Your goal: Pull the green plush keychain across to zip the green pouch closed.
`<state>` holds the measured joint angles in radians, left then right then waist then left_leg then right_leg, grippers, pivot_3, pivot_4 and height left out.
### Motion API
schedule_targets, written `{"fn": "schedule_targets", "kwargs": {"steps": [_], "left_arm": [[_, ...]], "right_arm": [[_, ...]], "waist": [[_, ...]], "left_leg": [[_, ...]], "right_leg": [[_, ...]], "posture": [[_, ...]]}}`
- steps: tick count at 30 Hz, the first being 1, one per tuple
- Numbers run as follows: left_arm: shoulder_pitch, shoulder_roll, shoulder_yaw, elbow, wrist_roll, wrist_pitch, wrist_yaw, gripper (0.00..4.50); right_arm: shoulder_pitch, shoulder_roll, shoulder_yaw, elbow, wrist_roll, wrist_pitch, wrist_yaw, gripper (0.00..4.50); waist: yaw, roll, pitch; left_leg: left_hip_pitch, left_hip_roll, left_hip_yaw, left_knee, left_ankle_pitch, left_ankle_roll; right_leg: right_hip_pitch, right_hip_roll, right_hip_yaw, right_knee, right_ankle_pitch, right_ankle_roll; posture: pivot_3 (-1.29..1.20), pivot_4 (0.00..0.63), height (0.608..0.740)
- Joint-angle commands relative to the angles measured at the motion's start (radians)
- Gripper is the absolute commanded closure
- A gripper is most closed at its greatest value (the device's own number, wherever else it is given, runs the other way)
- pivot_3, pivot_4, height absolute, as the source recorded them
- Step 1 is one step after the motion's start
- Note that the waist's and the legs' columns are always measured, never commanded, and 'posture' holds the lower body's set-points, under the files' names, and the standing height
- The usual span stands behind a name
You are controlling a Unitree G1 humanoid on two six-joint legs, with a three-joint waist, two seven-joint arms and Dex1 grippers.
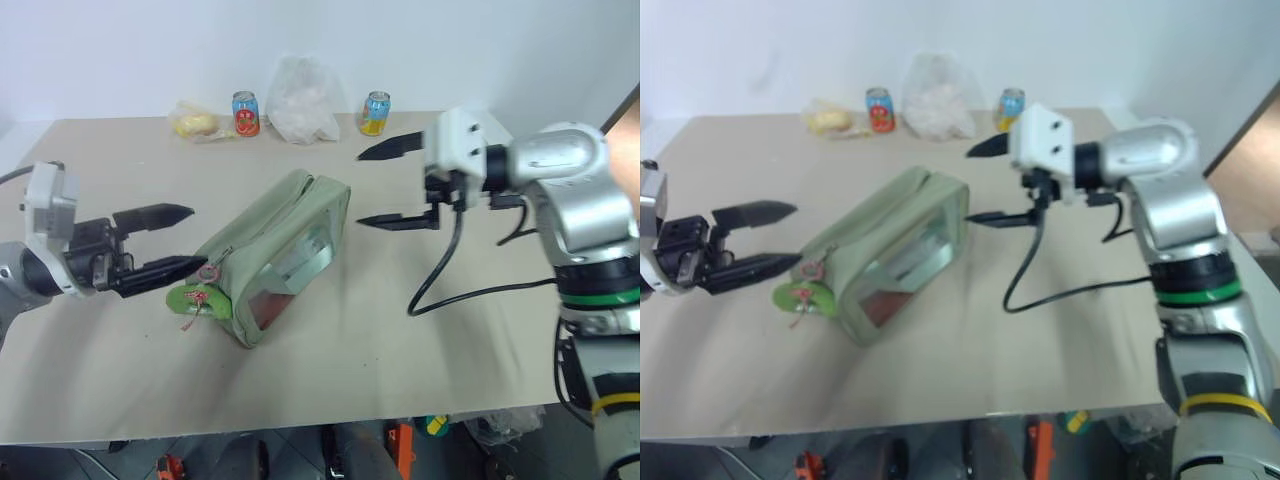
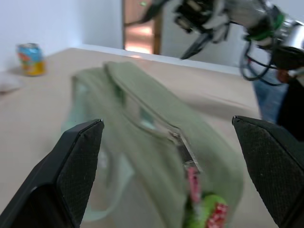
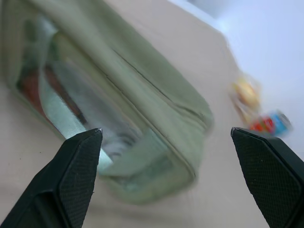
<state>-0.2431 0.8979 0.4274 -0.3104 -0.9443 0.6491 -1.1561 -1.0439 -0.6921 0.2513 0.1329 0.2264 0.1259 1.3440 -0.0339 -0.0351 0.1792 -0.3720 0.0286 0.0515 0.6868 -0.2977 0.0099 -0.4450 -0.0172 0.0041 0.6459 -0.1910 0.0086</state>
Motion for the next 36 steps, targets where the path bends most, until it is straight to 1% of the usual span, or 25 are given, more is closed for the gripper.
{"fn": "schedule_targets", "kwargs": {"steps": [1, 5, 9, 10, 12, 17, 19, 20, 21, 22, 26, 28, 30, 32, 34, 36], "left_arm": [[0.007, 0.011, 0.01, -0.036, 0.001, -0.02, -0.009, 0.01], [0.066, -0.004, 0.033, -0.063, 0.008, -0.038, -0.006, 0.01], [0.132, -0.027, 0.064, -0.097, 0.007, -0.056, 0.024, 0.01], [0.151, -0.034, 0.072, -0.105, 0.014, -0.065, 0.033, 0.0], [0.18, -0.043, 0.082, -0.117, 0.018, -0.078, 0.047, 0.0], [0.215, -0.06, 0.122, -0.128, -0.003, -0.085, 0.082, 0.0], [0.214, -0.063, 0.13, -0.125, -0.01, -0.085, 0.091, 0.0], [0.213, -0.063, 0.131, -0.123, -0.012, -0.085, 0.094, 0.0], [0.21, -0.063, 0.13, -0.121, -0.013, -0.085, 0.096, 0.0], [0.207, -0.062, 0.129, -0.119, -0.014, -0.085, 0.098, 0.0], [0.192, -0.066, 0.124, -0.115, -0.02, -0.087, 0.114, 0.0], [0.187, -0.071, 0.126, -0.119, -0.031, -0.084, 0.126, 0.0], [0.189, -0.076, 0.133, -0.129, -0.042, -0.08, 0.141, 0.0], [0.201, -0.085, 0.144, -0.145, -0.06, -0.077, 0.156, 0.0], [0.219, -0.097, 0.151, -0.158, -0.068, -0.079, 0.169, 0.0], [0.235, -0.11, 0.146, -0.168, -0.065, -0.086, 0.176, 0.0]], "right_arm": [[-0.111, 0.102, 0.087, 0.096, -0.08, -0.124, 0.051, 0.0], [-0.165, 0.2, 0.141, 0.237, -0.148, -0.238, 0.063, 0.0], [-0.196, 0.25, 0.143, 0.336, -0.171, -0.307, 0.076, 0.0], [-0.197, 0.255, 0.139, 0.346, -0.17, -0.316, 0.084, 0.59], [-0.194, 0.256, 0.132, 0.356, -0.165, -0.327, 0.11, 1.2], [-0.169, 0.229, 0.129, 0.373, -0.173, -0.357, 0.146, 2.96], [-0.167, 0.218, 0.123, 0.379, -0.171, -0.359, 0.153, 3.52], [-0.168, 0.215, 0.121, 0.382, -0.169, -0.36, 0.155, 4.02], [-0.17, 0.212, 0.119, 0.384, -0.166, -0.358, 0.159, 4.29], [-0.172, 0.209, 0.117, 0.386, -0.163, -0.356, 0.163, 4.44], [-0.171, 0.196, 0.118, 0.394, -0.166, -0.352, 0.172, 4.44], [-0.177, 0.19, 0.113, 0.419, -0.216, -0.351, 0.086, 4.44], [-0.177, 0.163, 0.125, 0.414, -0.303, -0.346, -0.006, 4.44], [-0.158, 0.114, 0.118, 0.314, -0.309, -0.262, 0.013, 4.44], [-0.163, 0.085, 0.085, 0.182, -0.257, -0.063, 0.04, 4.44], [-0.188, 0.067, 0.066, 0.091, -0.24, 0.096, 0.033, 4.44]], "waist": [[-0.004, 0.001, 0.0], [-0.001, 0.001, 0.001], [0.007, 0.001, 0.001], [0.008, 0.001, 0.001], [0.011, 0.001, 0.001], [0.012, 0.001, 0.001], [0.012, 0.001, 0.001], [0.012, 0.001, 0.001], [0.012, 0.002, 0.001], [0.012, 0.002, 0.001], [0.013, 0.002, 0.001], [0.013, 0.002, 0.001], [0.013, 0.002, 0.001], [0.017, 0.002, 0.001], [0.02, 0.002, 0.001], [0.018, 0.003, 0.002]], "left_leg": [[0.0, 0.0, 0.0, 0.0, 0.0, 0.0], [-0.002, 0.001, -0.001, 0.0, 0.0, -0.001], [-0.003, -0.001, -0.002, 0.0, -0.001, -0.004], [-0.003, -0.001, -0.002, 0.0, -0.001, -0.005], [-0.003, -0.001, -0.001, 0.0, -0.001, -0.005], [-0.003, -0.001, -0.003, 0.0, -0.001, -0.006], [-0.003, 0.0, -0.003, 0.0, -0.001, -0.007], [-0.003, 0.0, -0.004, 0.0, 0.0, -0.008], [-0.003, 0.0, -0.004, 0.0, 0.001, -0.009], [-0.003, 0.0, -0.005, 0.0, 0.001, -0.01], [-0.003, 0.001, -0.006, 0.0, 0.002, -0.011], [-0.003, 0.001, -0.007, 0.0, 0.002, -0.012], [-0.003, 0.0, -0.008, 0.0, 0.002, -0.012], [-0.003, -0.001, -0.009, 0.0, 0.003, -0.012], [-0.003, -0.002, -0.012, 0.001, 0.003, -0.013], [-0.004, -0.002, -0.012, 0.001, 0.003, -0.012]], "right_leg": [[0.0, 0.0, 0.0, 0.0, 0.0, 0.0], [-0.002, -0.001, -0.001, 0.001, -0.001, -0.003], [-0.002, -0.004, -0.003, 0.001, -0.001, -0.004], [-0.002, -0.006, -0.004, 0.001, -0.001, -0.004], [-0.002, -0.007, -0.004, 0.001, -0.001, -0.004], [-0.002, -0.007, -0.006, 0.001, -0.002, -0.005], [-0.002, -0.007, -0.007, 0.001, -0.002, -0.006], [-0.002, -0.006, -0.007, 0.001, -0.002, -0.006], [-0.002, -0.006, -0.008, 0.001, -0.002, -0.006], [-0.002, -0.005, -0.008, 0.002, -0.002, -0.006], [-0.002, -0.004, -0.008, 0.002, -0.002, -0.007], [-0.001, -0.004, -0.009, 0.002, -0.002, -0.007], [-0.001, -0.004, -0.009, 0.002, -0.002, -0.007], [0.0, -0.005, -0.009, 0.002, -0.002, -0.007], [0.001, -0.005, -0.01, 0.002, -0.002, -0.006], [0.001, -0.006, -0.01, 0.002, -0.002, -0.006]], "posture": [[0.0, 0.15, 0.74], [0.0, 0.15, 0.74], [0.0, 0.15, 0.74], [0.0, 0.15, 0.74], [0.0, 0.15, 0.74], [0.0, 0.15, 0.74], [0.0, 0.15, 0.74], [0.0, 0.15, 0.74], [0.0, 0.15, 0.74], [0.0, 0.15, 0.74], [0.0, 0.15, 0.74], [0.0, 0.15, 0.74], [0.0, 0.15, 0.74], [0.0, 0.15, 0.74], [0.0, 0.15, 0.74], [0.0, 0.15, 0.74]]}}
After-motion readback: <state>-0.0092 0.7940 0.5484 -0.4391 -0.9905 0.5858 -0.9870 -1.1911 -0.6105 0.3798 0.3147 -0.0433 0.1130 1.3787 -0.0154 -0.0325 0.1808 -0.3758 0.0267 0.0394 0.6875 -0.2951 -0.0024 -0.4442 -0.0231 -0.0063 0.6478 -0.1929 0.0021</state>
